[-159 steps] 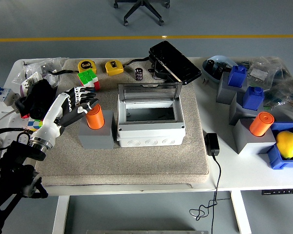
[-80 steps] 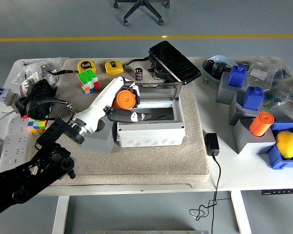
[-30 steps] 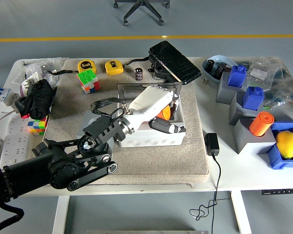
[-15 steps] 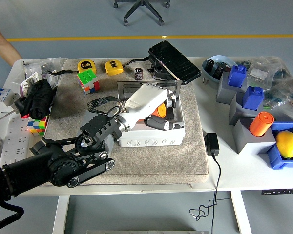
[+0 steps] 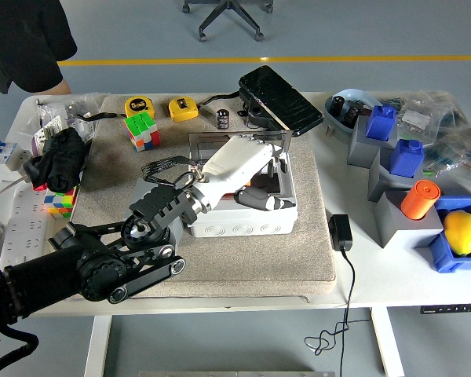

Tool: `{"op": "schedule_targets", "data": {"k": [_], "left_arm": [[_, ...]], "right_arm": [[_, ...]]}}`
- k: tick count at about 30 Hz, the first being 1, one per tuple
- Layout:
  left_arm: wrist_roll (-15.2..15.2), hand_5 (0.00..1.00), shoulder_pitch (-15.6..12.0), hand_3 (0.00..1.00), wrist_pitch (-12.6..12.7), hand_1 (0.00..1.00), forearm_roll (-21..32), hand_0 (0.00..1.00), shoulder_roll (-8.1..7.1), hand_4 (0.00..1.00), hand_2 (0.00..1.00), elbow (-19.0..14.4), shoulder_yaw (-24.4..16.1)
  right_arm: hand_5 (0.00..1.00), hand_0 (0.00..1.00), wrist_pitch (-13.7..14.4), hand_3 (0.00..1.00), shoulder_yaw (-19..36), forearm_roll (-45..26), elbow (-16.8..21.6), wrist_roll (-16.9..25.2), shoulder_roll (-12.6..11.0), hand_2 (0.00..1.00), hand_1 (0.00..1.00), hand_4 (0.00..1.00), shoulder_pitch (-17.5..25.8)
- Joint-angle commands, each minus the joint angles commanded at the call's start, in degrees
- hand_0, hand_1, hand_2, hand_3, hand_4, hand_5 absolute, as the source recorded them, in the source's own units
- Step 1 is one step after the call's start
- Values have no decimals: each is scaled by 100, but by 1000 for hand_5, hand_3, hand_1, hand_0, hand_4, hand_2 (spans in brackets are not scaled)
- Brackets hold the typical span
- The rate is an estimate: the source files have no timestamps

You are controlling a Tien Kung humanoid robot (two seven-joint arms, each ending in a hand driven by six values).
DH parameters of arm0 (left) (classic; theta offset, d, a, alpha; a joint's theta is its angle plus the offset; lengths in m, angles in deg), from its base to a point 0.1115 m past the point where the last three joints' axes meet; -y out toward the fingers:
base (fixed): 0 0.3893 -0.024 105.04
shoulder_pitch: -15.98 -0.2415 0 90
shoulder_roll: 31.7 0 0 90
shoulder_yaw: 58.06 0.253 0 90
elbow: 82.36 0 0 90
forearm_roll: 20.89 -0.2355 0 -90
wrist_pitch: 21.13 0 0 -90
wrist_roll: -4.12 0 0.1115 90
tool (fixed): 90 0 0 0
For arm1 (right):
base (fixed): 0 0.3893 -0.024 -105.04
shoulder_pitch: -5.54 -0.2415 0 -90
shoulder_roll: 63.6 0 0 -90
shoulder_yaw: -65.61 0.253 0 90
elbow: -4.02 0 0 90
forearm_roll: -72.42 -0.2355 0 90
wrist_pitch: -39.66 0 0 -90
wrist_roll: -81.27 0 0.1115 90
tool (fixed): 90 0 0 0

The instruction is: Fetch the battery,place it into the box,close the lid of the box

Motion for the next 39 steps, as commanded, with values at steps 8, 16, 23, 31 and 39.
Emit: {"op": "schedule_targets", "data": {"k": [8,16,23,31,39], "left_arm": [[-119,421,-284,484,-57,331,173,212,-258,998,435,-626,-452],[-617,456,-596,483,161,360,661,237,-553,998,426,-1292,-1106],[-462,472,-613,555,99,608,630,513,-629,998,550,-1309,-1620],[334,518,-553,631,-540,704,390,689,-699,998,635,-971,-1733],[575,519,-707,600,-797,629,452,404,-812,998,596,-1053,-1792]], "right_arm": [[449,599,3,517,37,19,-1,1,-8,569,584,916,4],[448,599,3,518,47,28,-2,0,-5,568,583,917,16],[449,598,-2,517,7,19,5,-4,1,569,583,916,20],[449,599,-3,517,-1,18,13,-6,-13,568,583,916,3],[448,599,-4,517,4,26,8,-9,-12,568,582,916,19]]}}
